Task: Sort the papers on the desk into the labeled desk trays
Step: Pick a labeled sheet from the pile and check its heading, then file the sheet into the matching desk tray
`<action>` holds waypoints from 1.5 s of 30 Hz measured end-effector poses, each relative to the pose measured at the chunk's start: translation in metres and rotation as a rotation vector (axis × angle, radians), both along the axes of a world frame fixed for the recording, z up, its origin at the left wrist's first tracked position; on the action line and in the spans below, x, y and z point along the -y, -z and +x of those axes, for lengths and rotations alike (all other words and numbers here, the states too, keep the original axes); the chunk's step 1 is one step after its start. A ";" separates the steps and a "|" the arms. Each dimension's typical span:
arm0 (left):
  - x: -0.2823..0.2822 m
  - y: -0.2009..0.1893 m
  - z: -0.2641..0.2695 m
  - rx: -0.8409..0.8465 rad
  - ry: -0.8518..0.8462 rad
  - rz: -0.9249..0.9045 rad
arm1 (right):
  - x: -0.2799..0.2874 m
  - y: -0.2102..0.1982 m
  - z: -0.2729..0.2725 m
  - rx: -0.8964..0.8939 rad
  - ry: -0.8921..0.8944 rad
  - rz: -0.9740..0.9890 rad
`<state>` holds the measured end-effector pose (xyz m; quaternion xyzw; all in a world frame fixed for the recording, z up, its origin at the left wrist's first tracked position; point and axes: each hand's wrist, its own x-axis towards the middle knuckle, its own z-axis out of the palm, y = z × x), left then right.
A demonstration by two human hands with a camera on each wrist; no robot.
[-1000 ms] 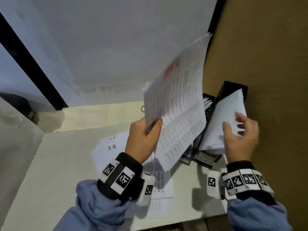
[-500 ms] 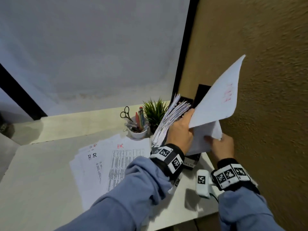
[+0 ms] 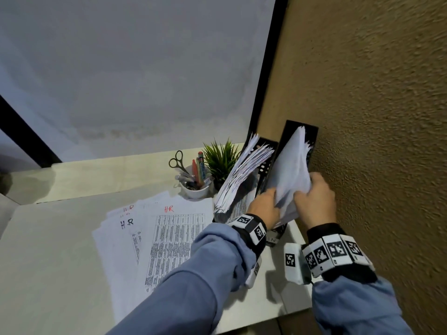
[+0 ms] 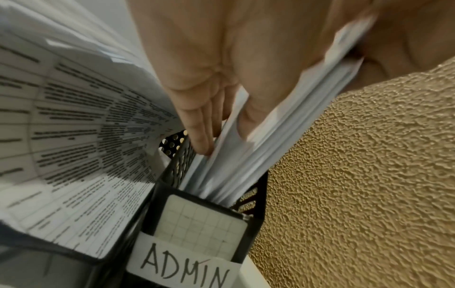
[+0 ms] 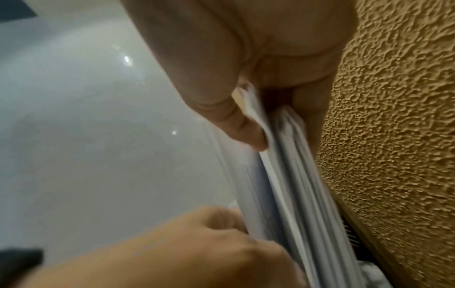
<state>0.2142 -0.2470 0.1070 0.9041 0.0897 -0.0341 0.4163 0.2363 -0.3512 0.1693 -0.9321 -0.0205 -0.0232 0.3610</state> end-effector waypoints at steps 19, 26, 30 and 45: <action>-0.193 0.127 -0.194 -0.571 -0.766 0.154 | -0.100 0.101 -0.109 -0.305 -0.389 0.260; -0.190 0.142 -0.211 -0.490 -0.723 -0.072 | -0.124 0.176 -0.125 -0.662 -0.317 -0.114; -0.192 0.147 -0.231 -0.265 -0.767 -0.255 | -0.126 0.176 -0.117 -0.620 -0.229 0.031; -0.220 0.137 -0.253 -0.213 -0.953 -0.367 | -0.151 0.184 -0.111 -0.740 0.004 0.448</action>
